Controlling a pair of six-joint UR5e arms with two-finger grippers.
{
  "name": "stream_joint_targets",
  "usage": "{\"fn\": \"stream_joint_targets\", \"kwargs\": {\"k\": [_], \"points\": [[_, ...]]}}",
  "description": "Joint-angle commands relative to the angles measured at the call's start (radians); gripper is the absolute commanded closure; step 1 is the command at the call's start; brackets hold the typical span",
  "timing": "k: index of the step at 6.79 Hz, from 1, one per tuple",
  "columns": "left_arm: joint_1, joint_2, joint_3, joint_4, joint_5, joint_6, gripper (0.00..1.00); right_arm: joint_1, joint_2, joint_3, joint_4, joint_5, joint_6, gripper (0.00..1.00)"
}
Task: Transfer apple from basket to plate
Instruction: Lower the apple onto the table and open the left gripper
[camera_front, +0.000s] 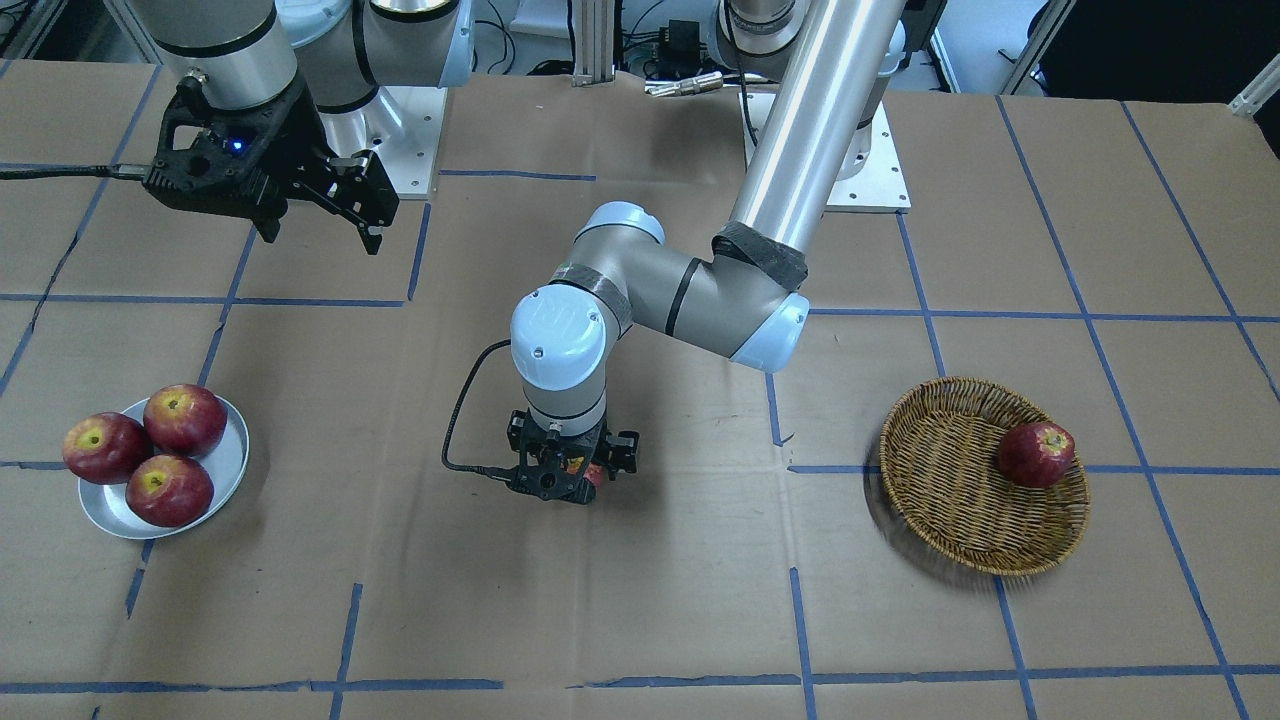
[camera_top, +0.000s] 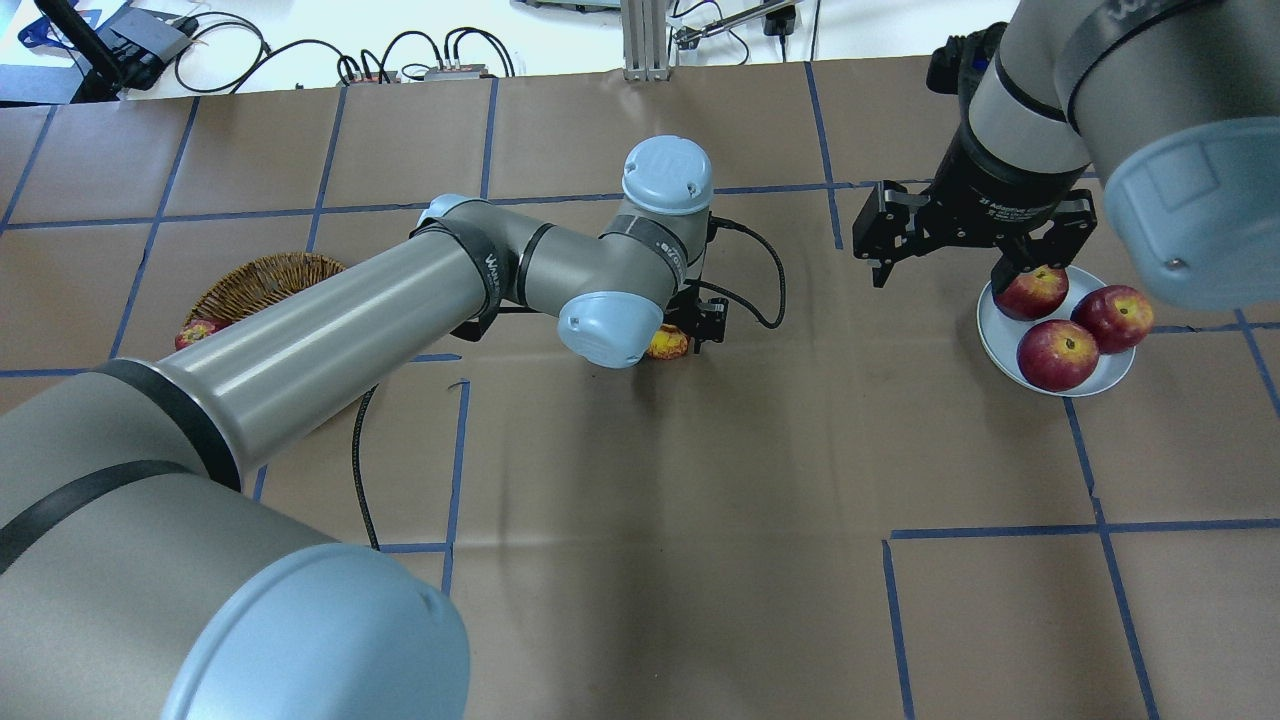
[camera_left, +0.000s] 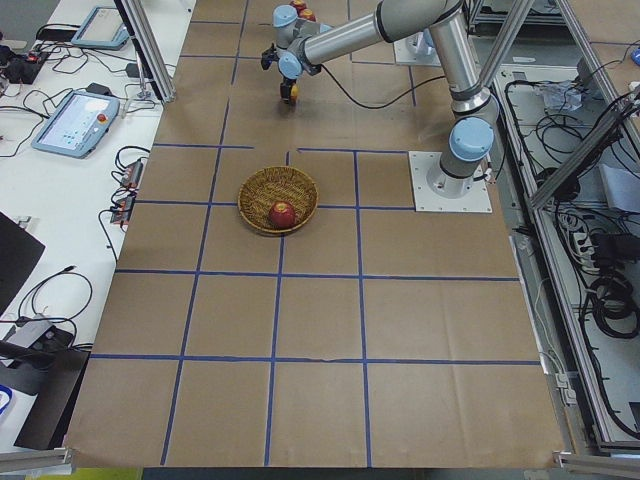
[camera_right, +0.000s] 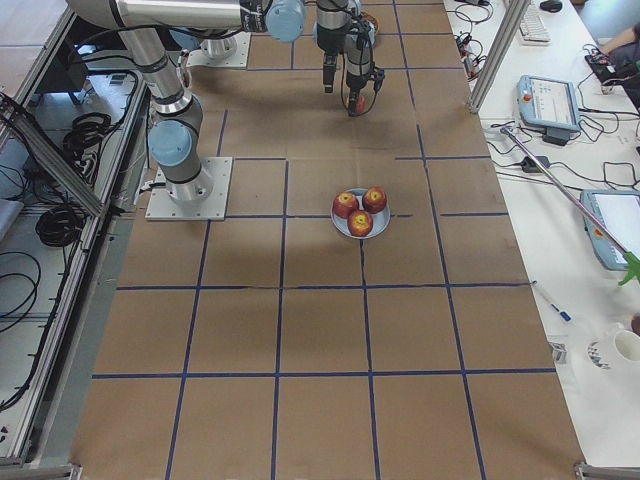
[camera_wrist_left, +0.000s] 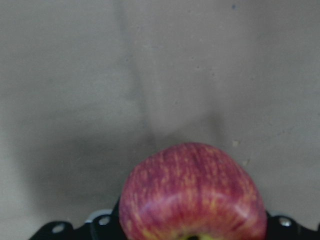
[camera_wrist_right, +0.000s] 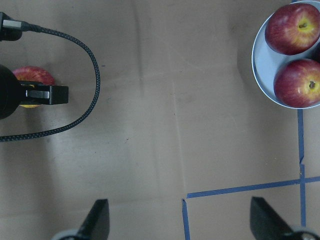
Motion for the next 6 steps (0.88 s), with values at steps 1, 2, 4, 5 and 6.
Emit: {"fn": "stream_joint_targets", "kwargs": {"k": [1,2,4,5,6], "points": [[-0.004,0.03,0.02,-0.02,0.003,-0.002,0.01,0.0,0.0,0.0,0.0,0.0,0.0,0.0],[0.009,0.085,0.029,-0.058,0.0,-0.001,0.01,0.0,0.0,0.0,0.0,0.0,0.0,0.0],[0.096,0.25,0.029,-0.204,-0.002,0.045,0.01,0.0,0.0,0.0,-0.009,-0.001,0.0,0.0],[0.15,0.345,0.025,-0.326,0.0,0.102,0.01,0.002,-0.003,-0.002,-0.014,-0.003,-0.001,0.0],[0.216,0.448,0.019,-0.455,0.001,0.161,0.01,0.003,0.001,-0.009,-0.017,-0.003,0.0,0.0]]}}
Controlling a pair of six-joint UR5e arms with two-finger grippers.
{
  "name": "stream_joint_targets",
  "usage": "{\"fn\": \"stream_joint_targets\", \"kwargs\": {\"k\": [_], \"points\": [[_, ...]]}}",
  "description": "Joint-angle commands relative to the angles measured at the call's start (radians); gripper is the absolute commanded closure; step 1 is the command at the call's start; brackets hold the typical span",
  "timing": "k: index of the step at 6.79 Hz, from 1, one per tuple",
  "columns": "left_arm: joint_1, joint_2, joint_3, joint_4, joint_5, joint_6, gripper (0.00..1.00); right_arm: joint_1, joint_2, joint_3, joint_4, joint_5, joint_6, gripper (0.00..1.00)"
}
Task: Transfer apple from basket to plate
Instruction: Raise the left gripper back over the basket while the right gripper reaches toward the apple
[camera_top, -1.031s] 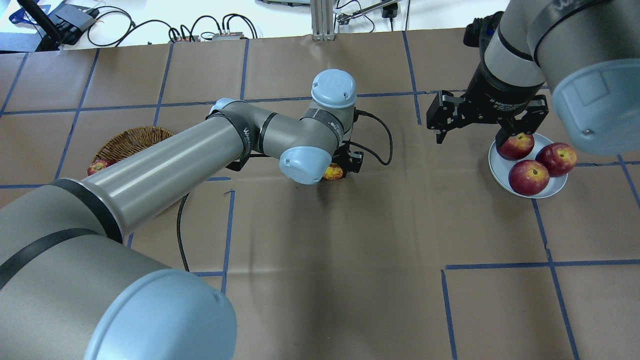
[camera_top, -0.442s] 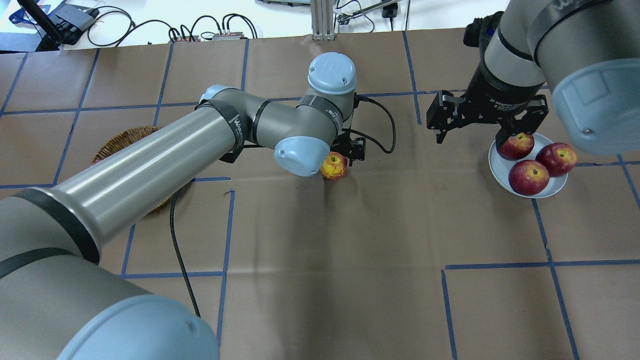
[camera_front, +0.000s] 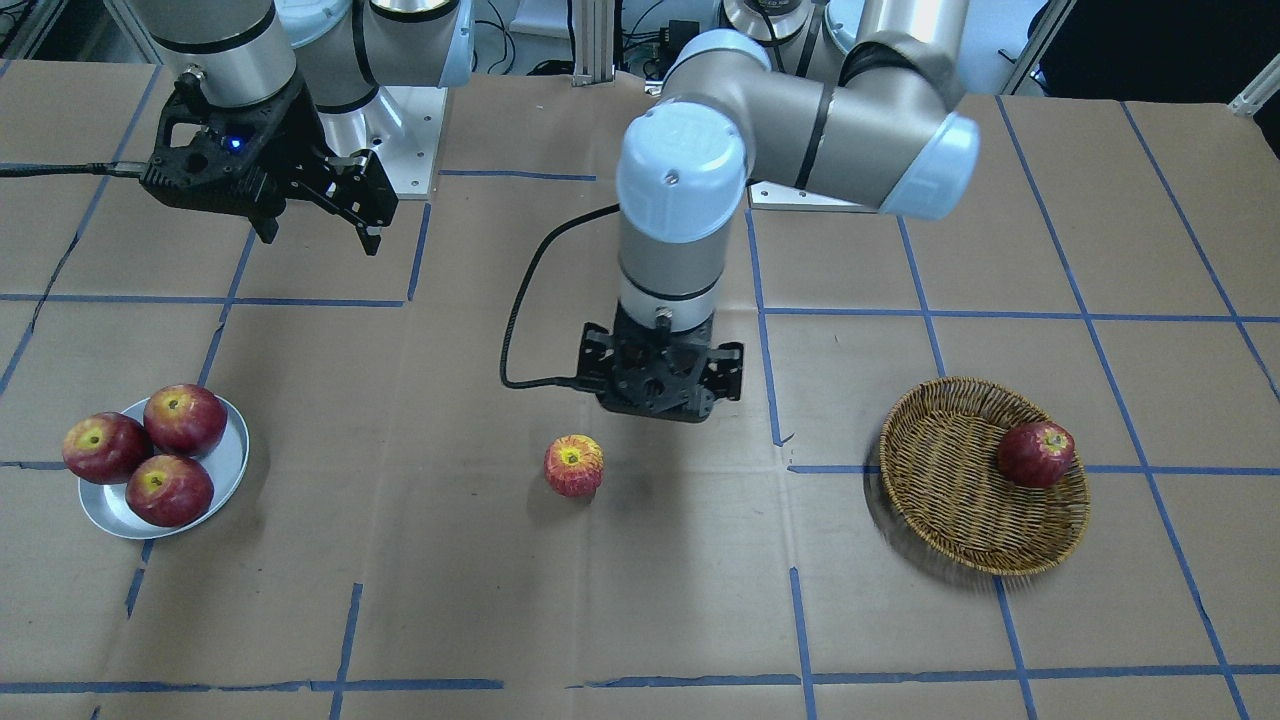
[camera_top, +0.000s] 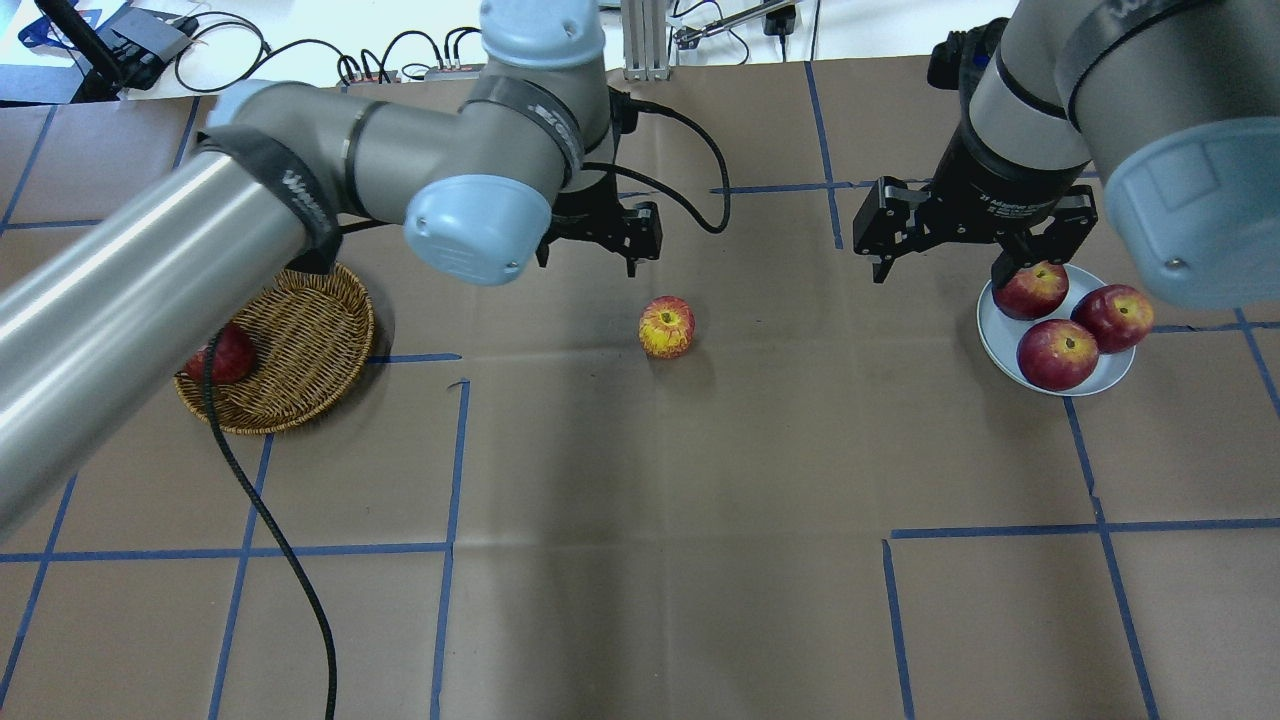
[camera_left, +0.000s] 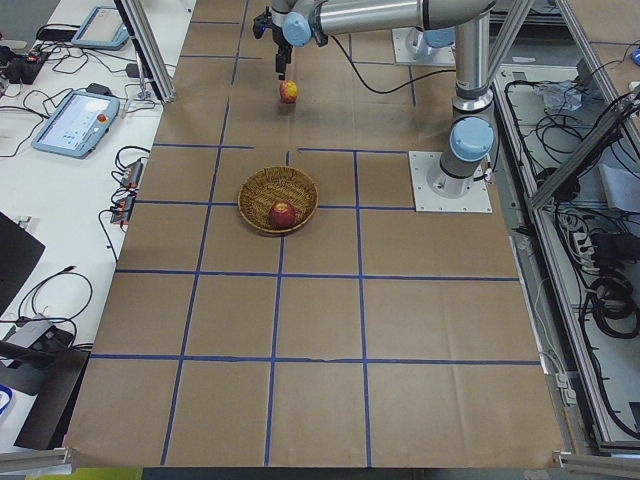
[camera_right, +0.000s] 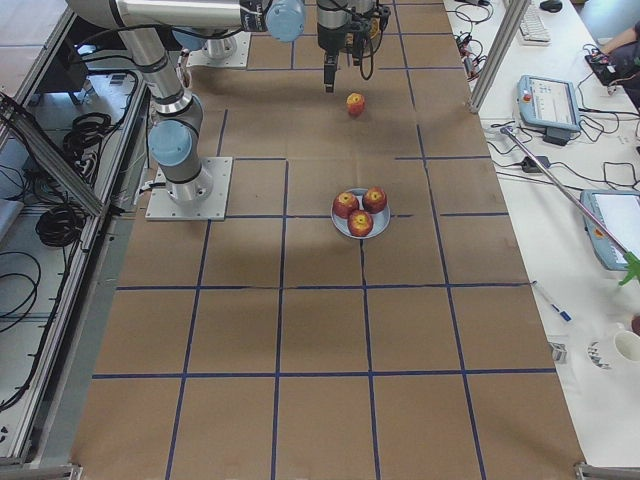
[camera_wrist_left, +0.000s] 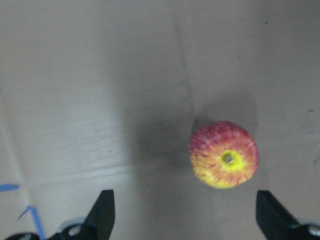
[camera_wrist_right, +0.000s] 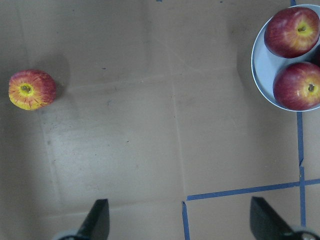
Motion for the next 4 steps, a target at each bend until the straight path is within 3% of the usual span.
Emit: {"fn": "stream_joint_targets", "kwargs": {"k": [1,2,4], "points": [[0.12,0.201,-0.034,-0.175,0.0,0.134,0.01,0.005,0.012,-0.009,-0.014,-0.001,0.005,0.0],[0.14,0.264,-0.053,-0.244,-0.002,0.155,0.01,0.011,0.019,-0.011,-0.053,0.007,0.008,0.0],[0.154,0.367,-0.064,-0.265,0.0,0.158,0.01,0.095,0.093,-0.037,-0.118,0.005,0.063,0.0]]}}
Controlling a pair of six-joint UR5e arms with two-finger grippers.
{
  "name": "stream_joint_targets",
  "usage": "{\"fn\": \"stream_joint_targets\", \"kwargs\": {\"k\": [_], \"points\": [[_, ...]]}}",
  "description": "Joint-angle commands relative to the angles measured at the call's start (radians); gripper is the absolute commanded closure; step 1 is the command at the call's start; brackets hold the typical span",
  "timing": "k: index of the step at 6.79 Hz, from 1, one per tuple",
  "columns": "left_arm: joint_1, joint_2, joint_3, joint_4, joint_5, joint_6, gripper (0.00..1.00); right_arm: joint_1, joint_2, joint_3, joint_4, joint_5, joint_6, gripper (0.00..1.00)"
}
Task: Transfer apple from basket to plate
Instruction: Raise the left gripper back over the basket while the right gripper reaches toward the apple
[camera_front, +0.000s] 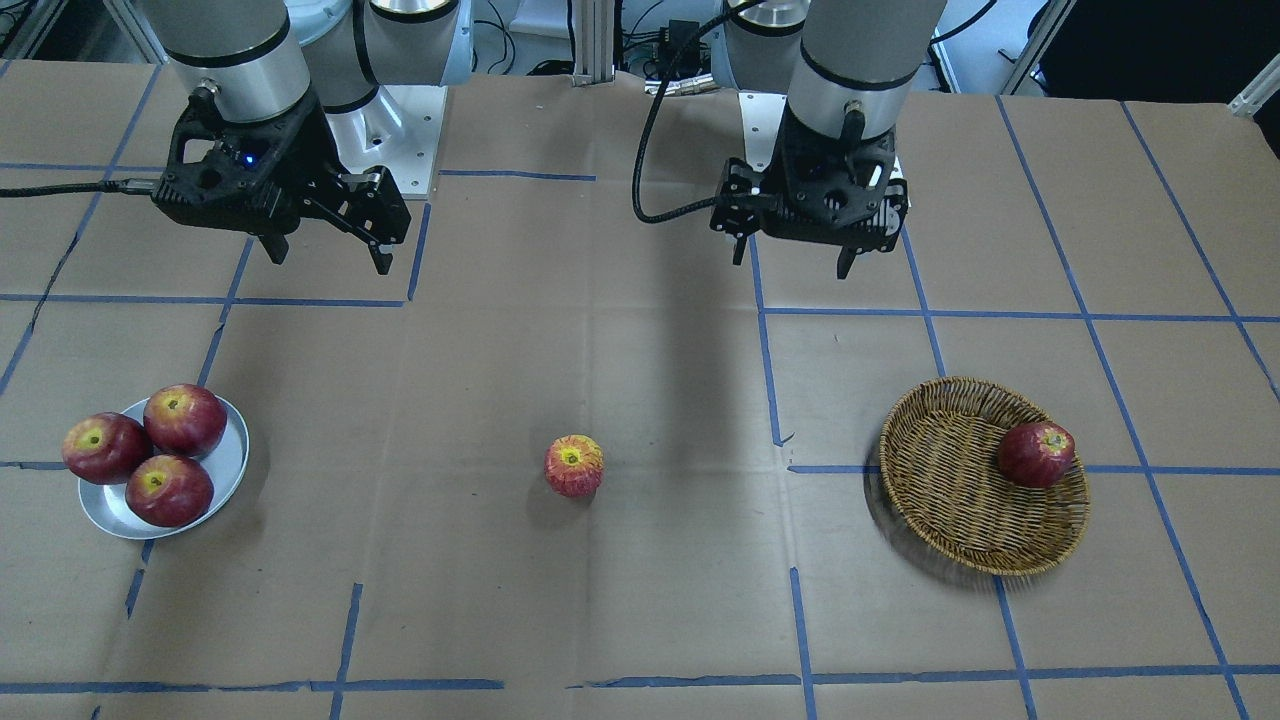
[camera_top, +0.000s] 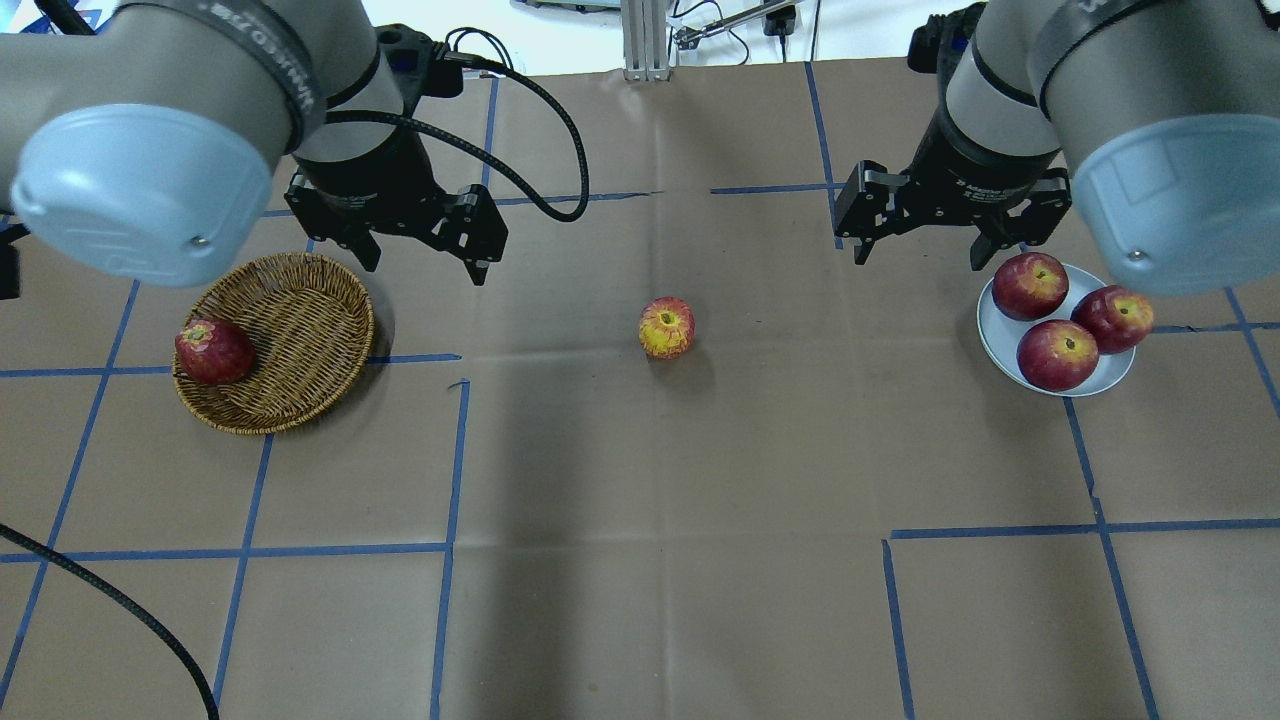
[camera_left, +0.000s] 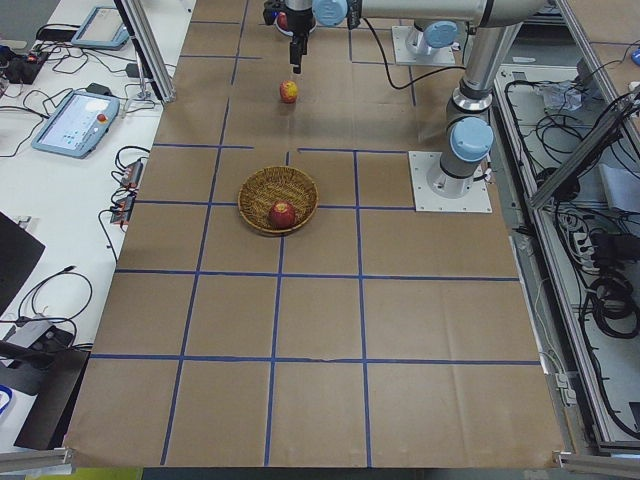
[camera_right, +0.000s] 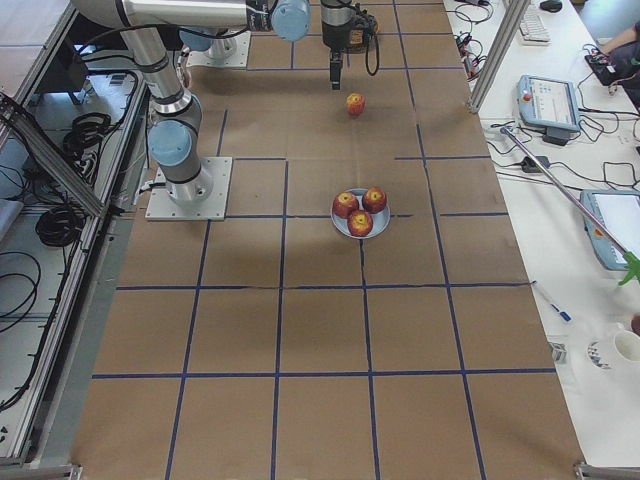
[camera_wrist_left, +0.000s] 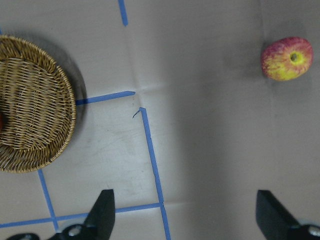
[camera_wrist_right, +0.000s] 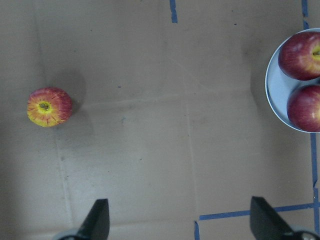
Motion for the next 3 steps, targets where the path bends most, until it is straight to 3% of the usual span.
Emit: {"fn": "stream_joint_targets", "kwargs": {"k": [1,3], "points": [[0.043,0.069,-0.006,-0.015,-0.009,0.006,0.01,0.098,0.089,-0.035,-0.079,0.0,0.102,0.0],[0.106,0.062,-0.022,-0.015,-0.003,0.021,0.01,0.191,0.201,-0.069,-0.167,-0.001,0.228,0.0]]}}
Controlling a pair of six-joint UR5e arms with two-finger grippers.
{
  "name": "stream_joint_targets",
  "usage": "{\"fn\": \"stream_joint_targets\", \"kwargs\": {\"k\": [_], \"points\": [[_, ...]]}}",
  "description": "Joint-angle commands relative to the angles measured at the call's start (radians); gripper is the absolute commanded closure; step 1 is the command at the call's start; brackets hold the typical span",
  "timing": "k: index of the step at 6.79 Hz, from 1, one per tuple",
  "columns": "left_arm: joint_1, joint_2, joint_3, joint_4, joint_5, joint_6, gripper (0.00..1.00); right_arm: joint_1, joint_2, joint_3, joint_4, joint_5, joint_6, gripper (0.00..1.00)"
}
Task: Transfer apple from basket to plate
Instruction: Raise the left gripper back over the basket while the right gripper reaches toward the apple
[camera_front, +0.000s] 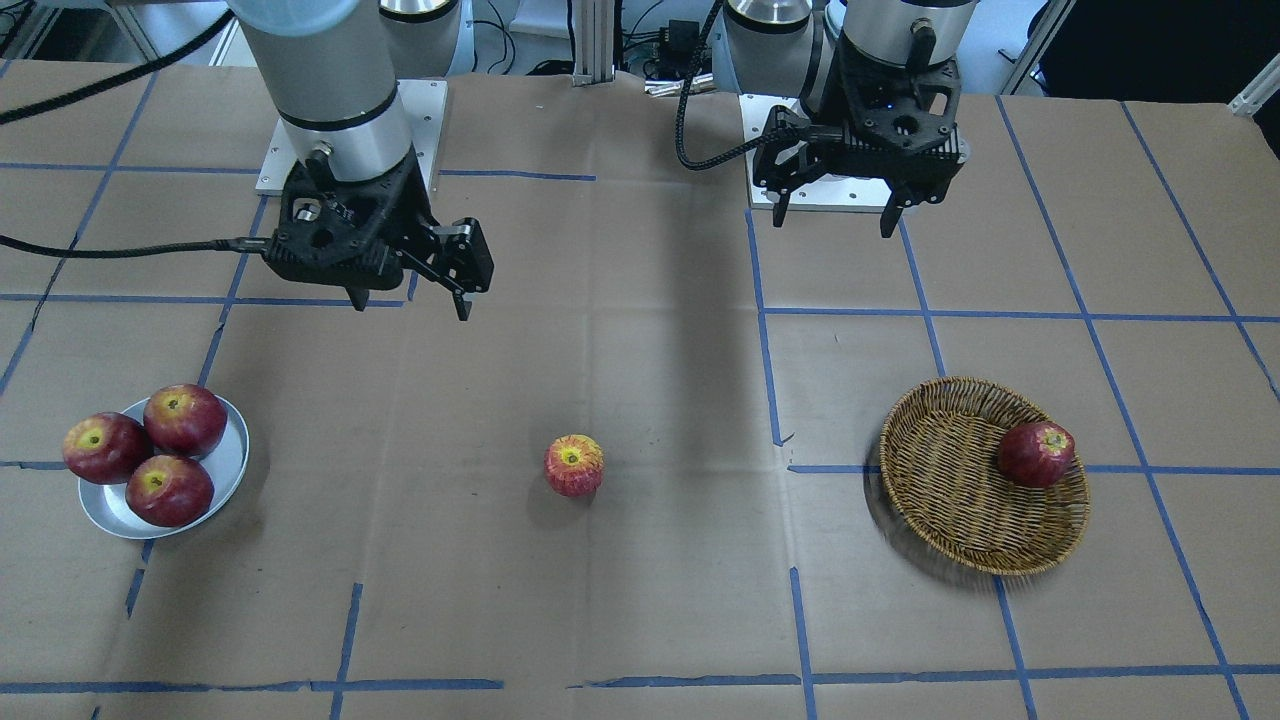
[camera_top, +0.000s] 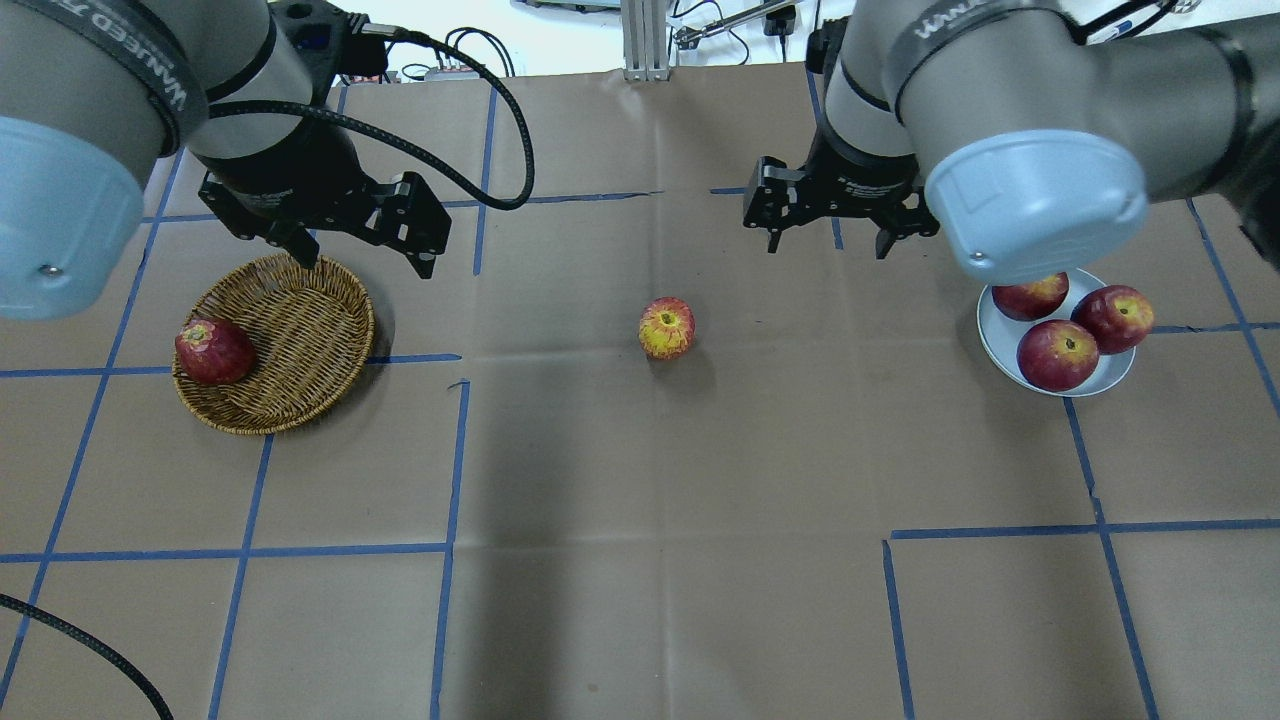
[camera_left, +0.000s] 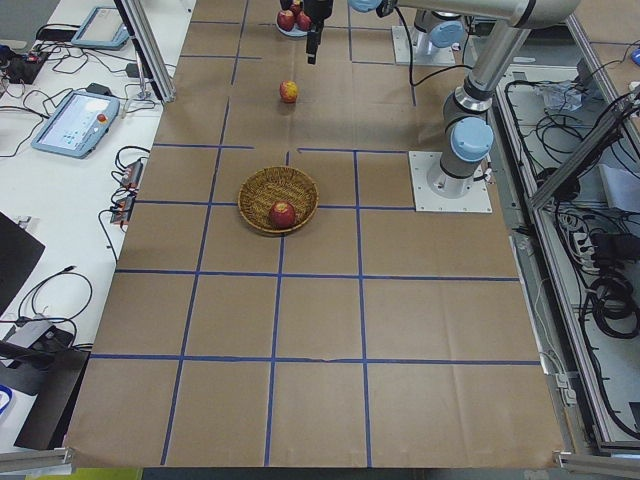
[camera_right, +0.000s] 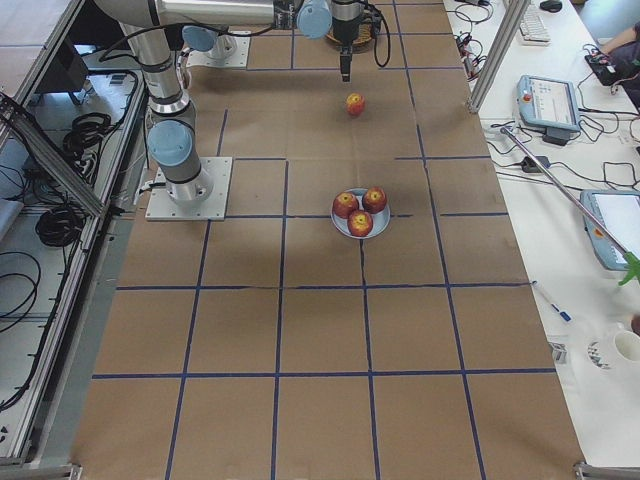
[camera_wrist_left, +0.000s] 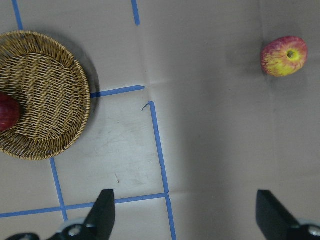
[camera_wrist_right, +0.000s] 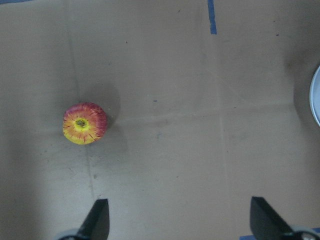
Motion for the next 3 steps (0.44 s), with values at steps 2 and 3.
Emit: {"fn": "stream_joint_targets", "kwargs": {"k": [2,3], "points": [[0.034,0.004,-0.043,0.016,-0.004,0.008,0.01,0.136,0.197,-0.021,-0.208,-0.012,0.151,0.0],[0.032,0.006,-0.043,0.016,0.0,0.009,0.01,0.157,0.247,-0.019,-0.267,-0.014,0.169,0.0]]}}
